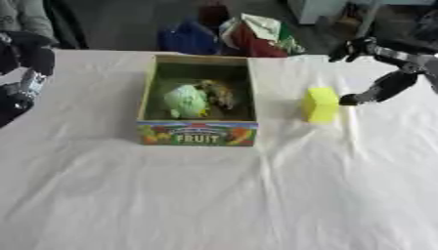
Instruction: Pick up objects on the table and place them in the box.
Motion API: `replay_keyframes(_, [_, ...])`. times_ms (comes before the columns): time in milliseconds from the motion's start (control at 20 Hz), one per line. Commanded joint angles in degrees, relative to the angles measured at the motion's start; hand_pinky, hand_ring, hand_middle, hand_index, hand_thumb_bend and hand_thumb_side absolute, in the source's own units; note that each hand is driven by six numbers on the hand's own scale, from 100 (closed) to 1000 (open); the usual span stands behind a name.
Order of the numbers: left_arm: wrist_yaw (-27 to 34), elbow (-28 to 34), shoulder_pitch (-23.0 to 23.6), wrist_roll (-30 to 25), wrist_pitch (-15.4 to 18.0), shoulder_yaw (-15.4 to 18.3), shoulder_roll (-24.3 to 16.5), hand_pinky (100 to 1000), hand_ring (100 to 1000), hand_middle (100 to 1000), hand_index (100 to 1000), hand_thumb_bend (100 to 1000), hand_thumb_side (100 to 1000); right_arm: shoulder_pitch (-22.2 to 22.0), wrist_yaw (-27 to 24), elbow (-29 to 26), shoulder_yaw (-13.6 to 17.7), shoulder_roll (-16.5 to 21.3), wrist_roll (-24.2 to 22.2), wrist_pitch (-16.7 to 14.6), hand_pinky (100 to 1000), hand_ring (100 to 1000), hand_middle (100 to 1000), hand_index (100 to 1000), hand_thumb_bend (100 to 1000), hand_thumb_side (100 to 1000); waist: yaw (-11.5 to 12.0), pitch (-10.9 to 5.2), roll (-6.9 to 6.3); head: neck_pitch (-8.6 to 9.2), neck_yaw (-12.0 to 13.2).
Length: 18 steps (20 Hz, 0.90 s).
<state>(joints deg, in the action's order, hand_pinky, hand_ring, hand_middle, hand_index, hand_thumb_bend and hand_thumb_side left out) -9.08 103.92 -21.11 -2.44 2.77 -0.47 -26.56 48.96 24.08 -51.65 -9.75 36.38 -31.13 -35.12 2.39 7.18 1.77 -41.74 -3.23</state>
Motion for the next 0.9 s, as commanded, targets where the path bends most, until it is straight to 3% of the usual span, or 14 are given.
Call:
replay_keyframes(50, [0.39,1.23,-0.39,-0.25,-0.08,0.56,-0.40,600,491,512,715,329,656,1.75,2.21,1.86,1.16,0.07,-1.45,-1.48,808,859,851,846,592,480,0.13,-0.61,-0.22,-0.68,-0.17])
replay_keyframes(400, [0.46,1.21,-0.37,-0.44,-0.09,0.57,0.00,600,490,511,714,323,656,2.41,6.31,5.80,2.47,-1.40,-0.10,-1.66,811,862,851,846,592,492,0.54,-0.39,-0.35,-2.28,-0.59])
replay_keyframes(900, [0.59,1.44,-0.82,-0.77,-0.05,0.36,0.54,600,489,510,714,314,655,3.49,13.29,11.28,4.77,-2.19,4.19,-0.74,817,869,847,843,588,514,2.03,0.46,-0.46,-2.38,-1.54])
